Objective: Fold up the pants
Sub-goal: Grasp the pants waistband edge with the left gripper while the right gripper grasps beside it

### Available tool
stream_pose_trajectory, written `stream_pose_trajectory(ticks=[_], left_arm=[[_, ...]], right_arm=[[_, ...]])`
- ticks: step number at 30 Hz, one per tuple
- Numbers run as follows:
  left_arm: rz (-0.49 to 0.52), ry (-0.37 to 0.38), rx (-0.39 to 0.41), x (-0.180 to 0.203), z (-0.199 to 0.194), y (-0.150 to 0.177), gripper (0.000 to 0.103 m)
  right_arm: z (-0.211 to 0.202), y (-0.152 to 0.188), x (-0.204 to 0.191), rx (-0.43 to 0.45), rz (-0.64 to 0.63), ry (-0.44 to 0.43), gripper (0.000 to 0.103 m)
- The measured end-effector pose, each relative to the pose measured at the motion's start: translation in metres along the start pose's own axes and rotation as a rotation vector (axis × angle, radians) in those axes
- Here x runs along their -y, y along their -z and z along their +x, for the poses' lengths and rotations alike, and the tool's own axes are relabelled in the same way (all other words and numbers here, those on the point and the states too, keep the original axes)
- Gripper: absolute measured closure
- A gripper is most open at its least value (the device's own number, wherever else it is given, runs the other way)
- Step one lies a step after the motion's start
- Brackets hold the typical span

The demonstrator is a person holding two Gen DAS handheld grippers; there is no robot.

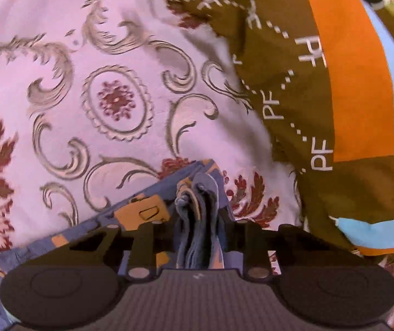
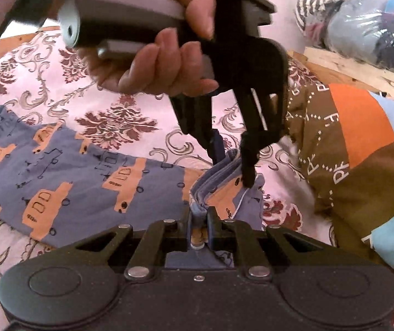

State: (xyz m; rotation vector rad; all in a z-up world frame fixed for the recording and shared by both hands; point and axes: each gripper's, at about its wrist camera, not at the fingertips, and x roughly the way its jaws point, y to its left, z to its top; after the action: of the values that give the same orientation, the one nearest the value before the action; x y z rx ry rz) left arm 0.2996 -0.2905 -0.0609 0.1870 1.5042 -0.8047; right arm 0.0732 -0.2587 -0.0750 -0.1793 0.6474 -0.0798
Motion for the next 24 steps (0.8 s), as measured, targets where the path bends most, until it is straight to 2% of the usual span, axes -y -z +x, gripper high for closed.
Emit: stream_pose_trajectory(ticks=[2, 14, 17, 21, 24], left_arm=[[-0.017, 0.030, 0.026, -0.011, -0.008, 0.009, 0.082], [-0.087, 0.100, 0.190, -0.094, -0.046, 0.088, 0.083], [-0.099, 0.097, 0.218, -0.113, -0.048, 0.102, 0.083], [-0.077, 0.053, 0.252, -0.126, -0.046, 0.122, 0.083], [-0.060, 0.061, 0.294, -0.135, -0.047, 0.136, 0.082]], right_arm=[[-0.007, -0.002, -0.004, 0.013, -0.023, -0.017, 0.092], [-0.025, -0.001, -0.064, 0.031, -0.224, -0.178, 0.092], [-0.020, 0.000, -0.078, 0.010, -0.255, -0.211, 0.092], [-0.008, 0.003, -0.090, -0.041, -0.254, -0.266, 0.092], [-0.003, 0.005, -0.096, -0.067, -0.250, -0.284, 0.091]])
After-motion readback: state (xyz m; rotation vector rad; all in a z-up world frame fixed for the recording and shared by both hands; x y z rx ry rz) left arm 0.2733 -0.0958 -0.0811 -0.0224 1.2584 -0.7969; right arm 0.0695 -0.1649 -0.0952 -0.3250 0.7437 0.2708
